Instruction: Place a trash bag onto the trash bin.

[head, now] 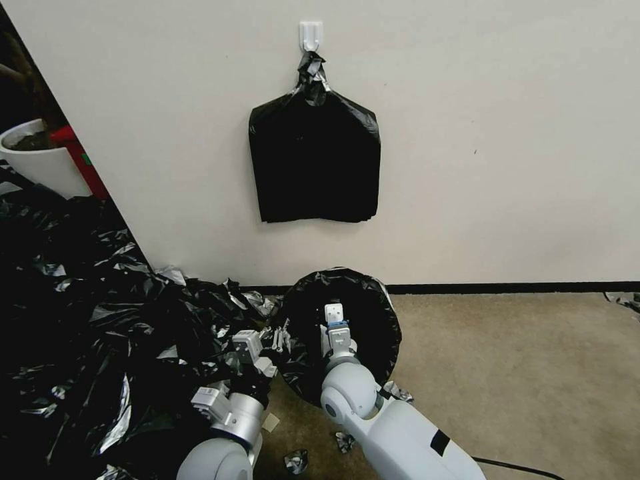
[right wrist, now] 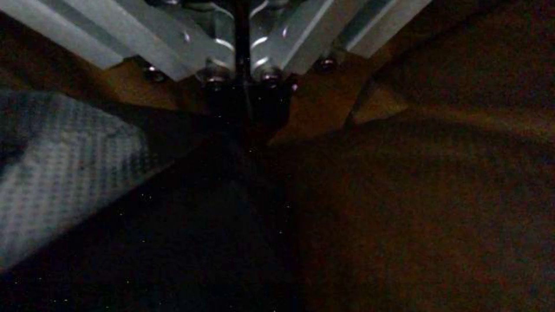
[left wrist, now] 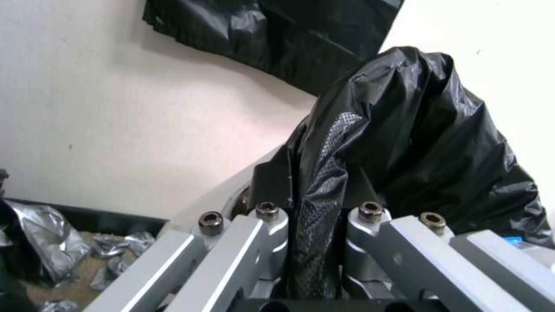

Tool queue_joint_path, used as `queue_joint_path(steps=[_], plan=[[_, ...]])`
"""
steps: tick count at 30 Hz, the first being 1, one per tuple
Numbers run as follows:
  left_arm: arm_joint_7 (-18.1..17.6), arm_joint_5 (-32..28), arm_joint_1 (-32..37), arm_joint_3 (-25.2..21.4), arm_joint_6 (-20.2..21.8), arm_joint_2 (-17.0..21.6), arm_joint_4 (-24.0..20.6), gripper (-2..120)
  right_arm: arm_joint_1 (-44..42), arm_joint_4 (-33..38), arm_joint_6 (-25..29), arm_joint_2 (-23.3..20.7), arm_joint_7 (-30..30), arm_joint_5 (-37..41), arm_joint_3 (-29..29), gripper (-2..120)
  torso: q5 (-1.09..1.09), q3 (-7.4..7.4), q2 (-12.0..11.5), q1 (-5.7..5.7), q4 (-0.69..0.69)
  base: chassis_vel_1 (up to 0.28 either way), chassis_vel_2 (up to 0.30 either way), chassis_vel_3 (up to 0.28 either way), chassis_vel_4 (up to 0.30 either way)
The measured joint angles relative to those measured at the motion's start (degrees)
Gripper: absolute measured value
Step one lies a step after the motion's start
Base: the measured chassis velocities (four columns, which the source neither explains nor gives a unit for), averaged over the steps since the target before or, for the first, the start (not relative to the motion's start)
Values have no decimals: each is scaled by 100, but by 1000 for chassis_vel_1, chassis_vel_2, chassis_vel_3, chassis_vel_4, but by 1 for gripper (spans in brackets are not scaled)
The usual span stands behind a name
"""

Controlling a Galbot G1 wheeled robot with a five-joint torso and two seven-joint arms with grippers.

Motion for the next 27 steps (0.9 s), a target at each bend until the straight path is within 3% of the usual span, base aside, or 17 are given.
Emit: queue_joint_path(steps=[6,15,17,21,24,26,27], plan=[[-120,95,-125,-44,-74,40,198,8,-90,228,1,-57,-3,-25,-70,0,0,0,0,0,0,0,0,0,0],[-300,297,-352,-106,-138,152,476,6,-455,1211,-34,-393,-138,4,-233,32,-1,0,0,0,0,0,0,0,0],[-356,336,-433,-117,-138,206,567,6,-591,1587,5,-506,-240,-9,-238,43,0,0,0,0,0,0,0,0,0],[-415,348,-470,-119,-136,228,610,6,-652,1757,109,-543,-338,-45,-202,48,0,0,0,0,1,0,0,0,0],[-836,317,-590,-119,63,285,687,6,-954,2248,958,-671,-1058,-663,85,65,0,0,0,0,0,0,0,0,0],[-1358,-4,-653,-118,530,319,609,6,-1217,2492,1680,-715,-1630,-1304,442,76,0,0,0,0,0,0,0,0,0],[-1358,-4,-653,-118,530,319,609,6,-1217,2492,1680,-715,-1630,-1304,442,76,0,0,0,0,0,0,0,0,0]])
